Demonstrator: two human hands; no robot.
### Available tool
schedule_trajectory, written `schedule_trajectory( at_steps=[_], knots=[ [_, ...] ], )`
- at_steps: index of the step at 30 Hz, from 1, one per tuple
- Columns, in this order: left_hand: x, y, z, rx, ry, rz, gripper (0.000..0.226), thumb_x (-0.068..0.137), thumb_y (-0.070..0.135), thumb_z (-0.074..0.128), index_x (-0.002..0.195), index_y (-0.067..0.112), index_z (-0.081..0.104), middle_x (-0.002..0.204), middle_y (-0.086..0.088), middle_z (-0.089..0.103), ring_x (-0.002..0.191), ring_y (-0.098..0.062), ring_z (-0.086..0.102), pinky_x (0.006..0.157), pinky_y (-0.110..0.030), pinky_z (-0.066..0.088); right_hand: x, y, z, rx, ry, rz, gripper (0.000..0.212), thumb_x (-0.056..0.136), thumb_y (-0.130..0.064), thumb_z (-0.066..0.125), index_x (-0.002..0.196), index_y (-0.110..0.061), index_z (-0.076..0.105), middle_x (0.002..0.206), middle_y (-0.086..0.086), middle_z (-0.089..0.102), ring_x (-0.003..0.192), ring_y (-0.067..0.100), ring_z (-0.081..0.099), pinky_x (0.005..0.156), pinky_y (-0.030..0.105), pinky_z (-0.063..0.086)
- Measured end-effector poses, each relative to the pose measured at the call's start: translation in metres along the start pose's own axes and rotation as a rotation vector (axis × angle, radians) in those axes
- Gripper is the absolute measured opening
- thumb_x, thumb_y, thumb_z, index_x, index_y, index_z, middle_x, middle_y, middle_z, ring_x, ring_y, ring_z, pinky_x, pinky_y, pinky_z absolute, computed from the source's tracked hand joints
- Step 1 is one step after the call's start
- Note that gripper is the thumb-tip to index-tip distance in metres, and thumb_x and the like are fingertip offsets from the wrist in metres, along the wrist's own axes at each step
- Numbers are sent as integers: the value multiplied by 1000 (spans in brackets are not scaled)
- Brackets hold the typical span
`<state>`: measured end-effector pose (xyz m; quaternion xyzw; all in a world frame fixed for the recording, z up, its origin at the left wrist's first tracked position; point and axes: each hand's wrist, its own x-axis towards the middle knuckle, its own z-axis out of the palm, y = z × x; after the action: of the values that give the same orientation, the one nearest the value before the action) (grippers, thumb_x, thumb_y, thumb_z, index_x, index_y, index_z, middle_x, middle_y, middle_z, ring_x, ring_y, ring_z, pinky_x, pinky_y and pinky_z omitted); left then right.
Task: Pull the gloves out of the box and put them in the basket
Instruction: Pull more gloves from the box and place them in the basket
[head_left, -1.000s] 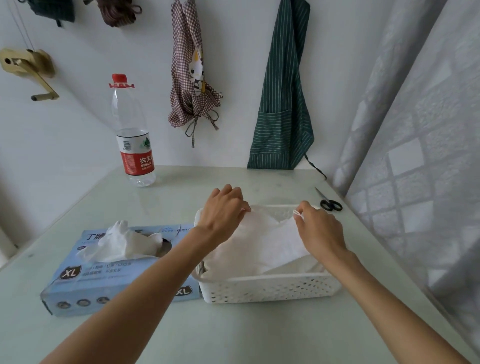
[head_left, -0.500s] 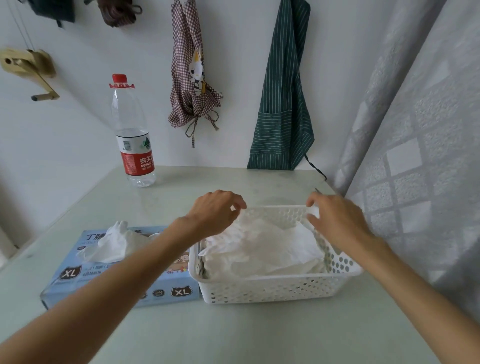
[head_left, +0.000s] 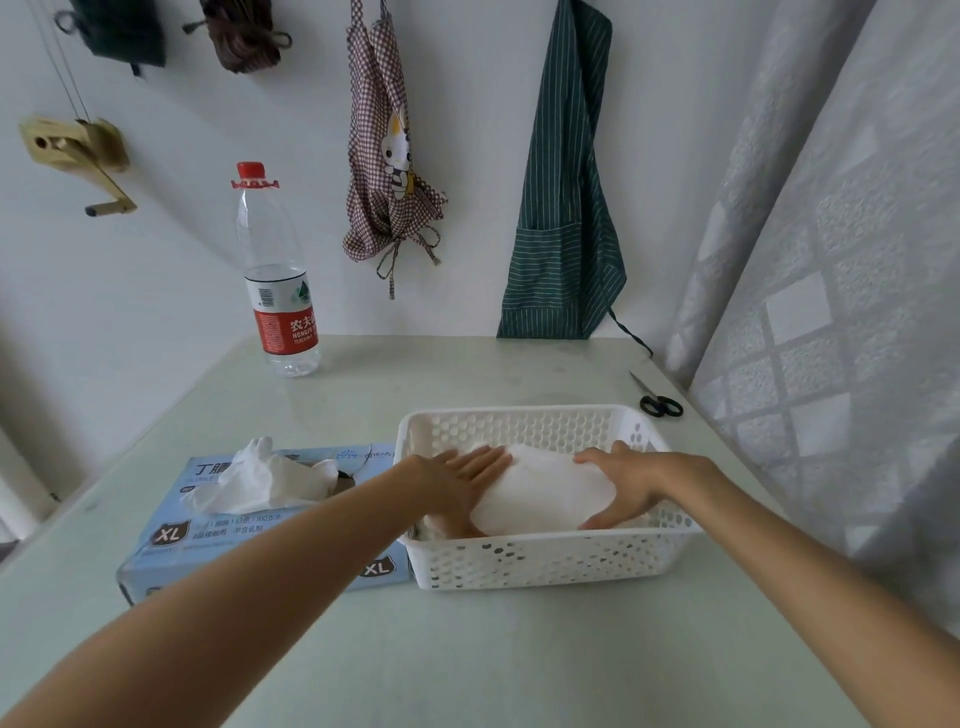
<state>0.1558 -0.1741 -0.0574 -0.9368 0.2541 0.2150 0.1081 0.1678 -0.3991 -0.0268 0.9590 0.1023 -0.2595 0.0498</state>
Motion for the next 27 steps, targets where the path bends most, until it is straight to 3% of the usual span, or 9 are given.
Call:
schedule_trajectory(
  at_steps=[6,9,12,14,15,18,21,24,27],
  knots=[
    [1,4,3,3,-2,-10,101,90,54,49,144,19,-28,154,2,-29,143,-12,-21,119,-38,-7,2,-7,13,-62,31,22,92,82,-50,67,150,-35,6,155,7,8,140,30,26,108,46,34],
    [-4,3,-5,-75,0,-53,104,85,64,49,146,22,-24,156,5,-23,145,-13,-15,119,-42,0,1,-6,7,-63,9,26,97,78,-58,66,150,-36,5,156,5,7,136,29,35,106,44,37],
    [-22,1,-24,-34,-78,-102,103,83,69,45,148,20,-18,158,3,-18,145,-16,-13,119,-45,1,-3,-4,-5,-50,-32,6,100,75,-64,66,151,-33,9,156,2,18,127,25,47,106,40,40],
    [-39,-2,-43,-4,-95,-108,96,84,65,50,152,22,-2,160,1,-1,147,-20,1,118,-45,10,-12,0,-17,-52,-58,17,97,75,-61,68,150,-33,14,153,-1,28,126,23,48,105,38,41],
    [-49,-5,-49,-21,-70,-114,88,83,61,55,151,24,13,157,1,15,144,-22,16,115,-42,20,-17,-1,-23,-67,-46,26,94,75,-58,70,150,-33,17,152,-2,31,126,22,48,104,37,41],
    [-64,-14,-56,-30,86,-104,47,80,46,69,122,27,57,126,7,58,113,-16,55,90,-29,39,-25,-3,-33,-90,103,17,86,77,-35,76,147,-29,26,149,0,31,121,20,48,97,33,44],
    [-63,-13,-47,51,127,-99,32,77,45,72,102,26,67,107,10,68,100,-12,61,79,-24,33,-19,-12,-25,-14,161,-24,80,77,-19,77,142,-26,31,143,1,33,105,19,50,83,30,44],
    [-55,-9,-35,116,123,-110,31,78,47,71,101,26,68,108,11,67,105,-10,57,88,-28,26,-8,-17,-7,52,98,-31,75,78,-18,75,140,-25,34,144,3,37,122,24,46,96,33,41],
    [-54,-12,-27,99,188,-92,27,79,44,70,100,27,68,108,11,67,105,-10,57,88,-29,23,-8,-18,-1,90,77,-15,72,81,-19,73,142,-23,35,145,3,39,127,24,44,101,33,39]
  ],
)
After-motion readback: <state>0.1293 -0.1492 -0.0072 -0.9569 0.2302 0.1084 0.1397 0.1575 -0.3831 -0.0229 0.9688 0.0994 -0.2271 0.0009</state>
